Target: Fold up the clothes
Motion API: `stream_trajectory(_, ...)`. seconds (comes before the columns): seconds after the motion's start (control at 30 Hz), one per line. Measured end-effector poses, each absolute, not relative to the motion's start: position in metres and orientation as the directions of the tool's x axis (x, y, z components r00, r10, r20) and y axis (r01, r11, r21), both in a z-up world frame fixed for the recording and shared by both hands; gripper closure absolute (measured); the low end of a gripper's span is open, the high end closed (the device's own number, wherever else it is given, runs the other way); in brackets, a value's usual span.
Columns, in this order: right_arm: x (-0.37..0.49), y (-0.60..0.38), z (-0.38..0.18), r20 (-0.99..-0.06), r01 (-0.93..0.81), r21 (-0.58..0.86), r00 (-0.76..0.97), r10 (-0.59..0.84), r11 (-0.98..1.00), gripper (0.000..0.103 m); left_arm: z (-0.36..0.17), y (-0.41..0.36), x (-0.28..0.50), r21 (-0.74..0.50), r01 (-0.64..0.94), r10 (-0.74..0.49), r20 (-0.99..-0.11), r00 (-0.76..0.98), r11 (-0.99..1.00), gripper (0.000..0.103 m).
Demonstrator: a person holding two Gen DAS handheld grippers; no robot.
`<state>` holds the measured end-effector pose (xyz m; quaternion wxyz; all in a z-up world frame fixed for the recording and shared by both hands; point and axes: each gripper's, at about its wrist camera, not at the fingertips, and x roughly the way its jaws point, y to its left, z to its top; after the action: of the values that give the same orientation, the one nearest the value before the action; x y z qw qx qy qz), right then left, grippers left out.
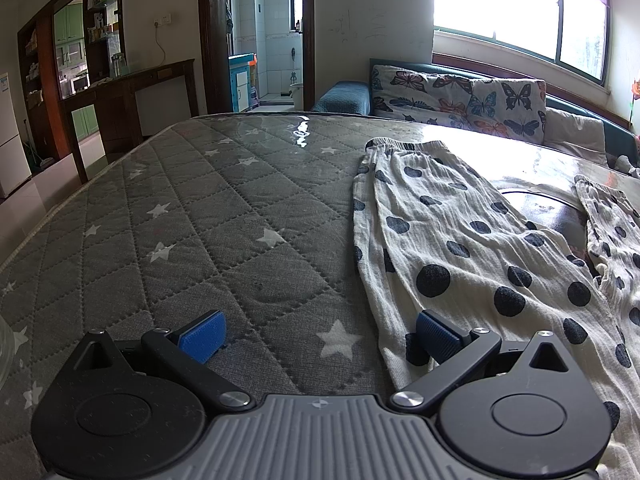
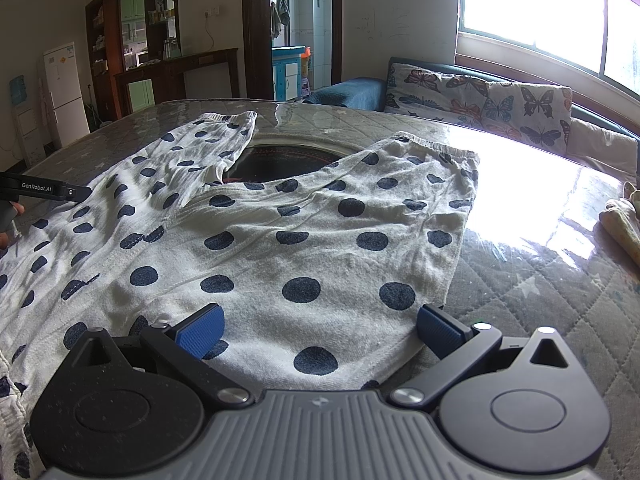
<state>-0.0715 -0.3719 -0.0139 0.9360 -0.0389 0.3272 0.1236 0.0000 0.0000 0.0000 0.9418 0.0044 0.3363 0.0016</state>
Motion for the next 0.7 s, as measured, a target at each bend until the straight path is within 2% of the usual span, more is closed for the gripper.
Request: stream_trajectory(0.7, -0.0713, -0.3715, -0.0141, -0.622, -0.257, 0.007, 0.756, 0.205, 0.967, 0.0, 0.0012, 0.0008, -0.0012, 0.011, 0.0, 0.007, -0.634, 0.773, 1.0, 0.0)
